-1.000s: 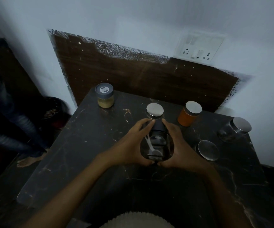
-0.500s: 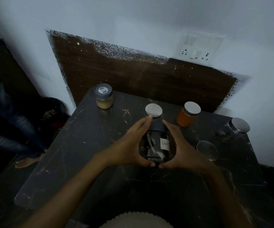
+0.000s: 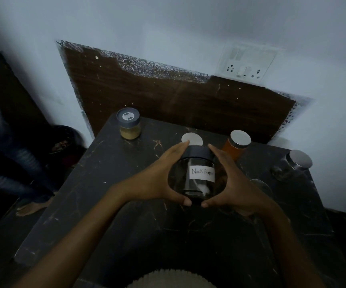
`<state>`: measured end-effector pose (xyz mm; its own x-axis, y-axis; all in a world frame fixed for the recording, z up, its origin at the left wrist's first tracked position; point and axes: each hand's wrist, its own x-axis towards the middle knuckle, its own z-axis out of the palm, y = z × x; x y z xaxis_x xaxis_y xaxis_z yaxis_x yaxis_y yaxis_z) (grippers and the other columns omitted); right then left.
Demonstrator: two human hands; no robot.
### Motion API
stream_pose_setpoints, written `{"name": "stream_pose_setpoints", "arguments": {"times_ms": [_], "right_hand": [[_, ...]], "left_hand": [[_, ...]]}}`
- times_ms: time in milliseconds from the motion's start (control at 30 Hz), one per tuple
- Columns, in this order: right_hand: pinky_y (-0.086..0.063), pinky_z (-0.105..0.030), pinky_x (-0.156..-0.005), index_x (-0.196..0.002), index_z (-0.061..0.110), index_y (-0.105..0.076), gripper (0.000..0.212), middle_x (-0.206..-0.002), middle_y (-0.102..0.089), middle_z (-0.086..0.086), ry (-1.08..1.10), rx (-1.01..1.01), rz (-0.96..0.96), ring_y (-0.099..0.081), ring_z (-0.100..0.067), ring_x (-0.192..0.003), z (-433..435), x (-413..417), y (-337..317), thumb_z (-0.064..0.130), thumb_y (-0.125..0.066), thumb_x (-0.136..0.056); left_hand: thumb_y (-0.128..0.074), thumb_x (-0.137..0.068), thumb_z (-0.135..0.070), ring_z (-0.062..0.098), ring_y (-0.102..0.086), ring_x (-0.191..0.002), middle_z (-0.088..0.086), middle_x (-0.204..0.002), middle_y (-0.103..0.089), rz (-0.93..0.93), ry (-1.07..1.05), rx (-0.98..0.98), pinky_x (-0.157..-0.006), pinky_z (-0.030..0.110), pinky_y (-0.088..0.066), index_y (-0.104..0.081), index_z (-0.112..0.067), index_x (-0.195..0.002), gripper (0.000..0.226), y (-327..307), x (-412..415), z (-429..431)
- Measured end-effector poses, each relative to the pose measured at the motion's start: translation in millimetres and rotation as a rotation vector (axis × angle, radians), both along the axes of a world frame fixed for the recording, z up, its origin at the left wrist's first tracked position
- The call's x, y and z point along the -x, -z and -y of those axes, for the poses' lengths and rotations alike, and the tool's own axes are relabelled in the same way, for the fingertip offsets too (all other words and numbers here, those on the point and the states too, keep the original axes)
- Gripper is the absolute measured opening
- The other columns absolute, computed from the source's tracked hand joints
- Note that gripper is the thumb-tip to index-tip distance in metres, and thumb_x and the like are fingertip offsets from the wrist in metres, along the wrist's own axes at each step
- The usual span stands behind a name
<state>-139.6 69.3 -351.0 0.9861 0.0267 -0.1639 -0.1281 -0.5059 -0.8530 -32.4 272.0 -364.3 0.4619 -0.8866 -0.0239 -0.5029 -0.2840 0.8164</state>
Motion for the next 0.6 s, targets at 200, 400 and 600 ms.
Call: {"name": "stream_pose_setpoints", "arguments": {"times_ms": [200, 400, 600], "right_hand": [[-0.022, 0.013, -0.079, -0.140, 0.041, 0.004, 0.128, -0.128, -0.010, 0.028, -0.030, 0.238, 0.121, -0.019, 0.029, -0.103, 0.2, -4.6, -22.1, 0.029, -0.088, -0.052], [-0.029, 0.009, -0.082, -0.138, 0.043, 0.011, 0.131, -0.125, -0.004, 0.041, -0.028, 0.351, 0.246, -0.014, 0.035, -0.110, 12.0, -21.6, -83.5, 0.038, -0.086, -0.049], [-0.033, -0.008, -0.091, -0.133, 0.051, 0.013, 0.128, -0.136, -0.007, 0.032, 0.031, 0.511, 0.419, -0.027, 0.006, -0.118, 22.3, -46.8, -153.6, 0.038, -0.086, -0.053]], "left_hand": [[-0.086, -0.060, -0.025, -0.007, -0.028, -0.131, -0.041, -0.137, -0.011, 0.012, -0.021, 0.062, -0.107, 0.014, -0.030, -0.002, -0.035, -0.146, 0.121, -19.4, -7.2, 5.7], [-0.087, -0.061, -0.022, -0.008, -0.026, -0.133, -0.035, -0.144, -0.011, 0.095, -0.021, 0.174, -0.106, 0.012, -0.031, -0.002, -0.037, -0.146, 0.121, -74.2, -25.0, 17.2], [-0.086, -0.062, -0.025, 0.000, -0.010, -0.142, -0.019, -0.156, -0.002, 0.328, -0.029, 0.233, -0.115, 0.036, -0.027, 0.004, -0.039, -0.147, 0.124, -148.1, -57.1, 34.9]]}}
